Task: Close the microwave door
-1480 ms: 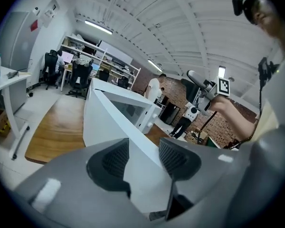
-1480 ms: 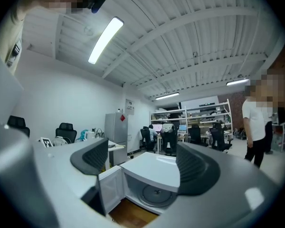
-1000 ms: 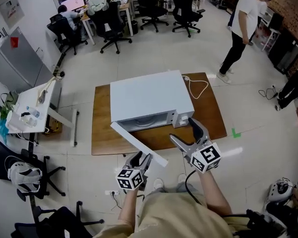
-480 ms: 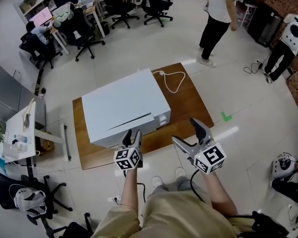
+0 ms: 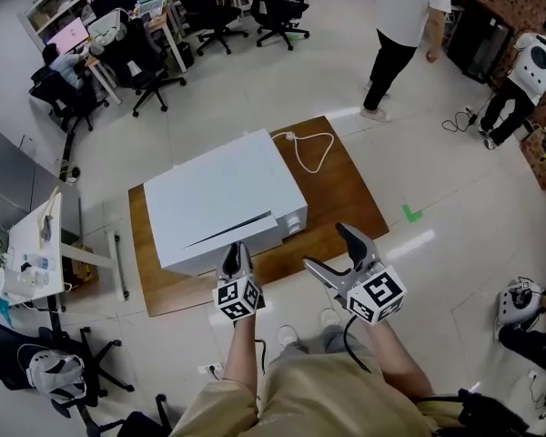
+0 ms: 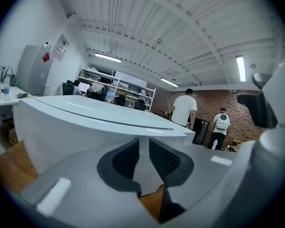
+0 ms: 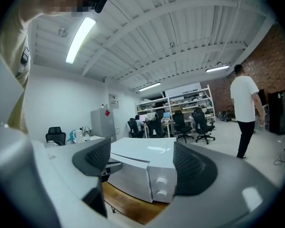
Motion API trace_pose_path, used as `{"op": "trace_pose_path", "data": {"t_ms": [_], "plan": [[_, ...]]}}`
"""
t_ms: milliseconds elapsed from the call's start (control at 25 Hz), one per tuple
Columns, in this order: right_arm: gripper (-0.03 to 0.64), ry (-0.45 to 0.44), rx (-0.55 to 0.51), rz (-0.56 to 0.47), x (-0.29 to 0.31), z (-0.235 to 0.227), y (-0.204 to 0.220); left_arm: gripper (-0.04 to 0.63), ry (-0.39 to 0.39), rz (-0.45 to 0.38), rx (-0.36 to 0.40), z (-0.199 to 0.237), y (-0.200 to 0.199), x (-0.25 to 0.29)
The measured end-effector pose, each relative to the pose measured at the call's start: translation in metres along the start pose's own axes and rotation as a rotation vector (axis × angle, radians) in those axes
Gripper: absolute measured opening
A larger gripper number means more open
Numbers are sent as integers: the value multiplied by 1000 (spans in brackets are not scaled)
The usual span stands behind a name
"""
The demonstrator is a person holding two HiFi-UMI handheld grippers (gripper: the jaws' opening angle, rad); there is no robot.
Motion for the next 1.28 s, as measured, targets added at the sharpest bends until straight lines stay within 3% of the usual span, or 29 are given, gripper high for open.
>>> {"op": "trace_pose_path", "data": {"t_ms": [200,400,560,680,760,840,960,1080,1280], "plan": [[400,-39,-2,-1,5,12,0,110,-52,29,61,-8,0,8],[400,-66,-1,-10,-3,11,-3,210,72,72,119,-30,-1,5],[400,-93,3,-49,-37,-3,11,209,166,-63,199,-92,-32,-35],[400,-95,1,-119,-56,-11,11,209,179,-194,317,-129,-67,-78],[400,-82,20,-185,-73,-19,11,227,158,-249,395,-153,-80,-108],[400,-50,39,-248,-89,-26,11,280,112,-277,427,-173,-89,-138],[402,62,16,-330,-110,-37,12,330,-21,-257,412,-191,-93,-177],[420,124,-63,-390,-121,-52,10,438,-148,-213,435,-206,-86,-180],[410,99,-126,-372,-119,-57,11,446,-174,-274,404,-213,-73,-167]]}}
Point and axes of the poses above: the fingertips, and each gripper's own axes: x forward along the fingers, z to its left, y out of its underside, the point moved 8 cm from there along -x, backward along the fingers, and after that the axes turned 2 degrees about y, right-handed, at the moved point
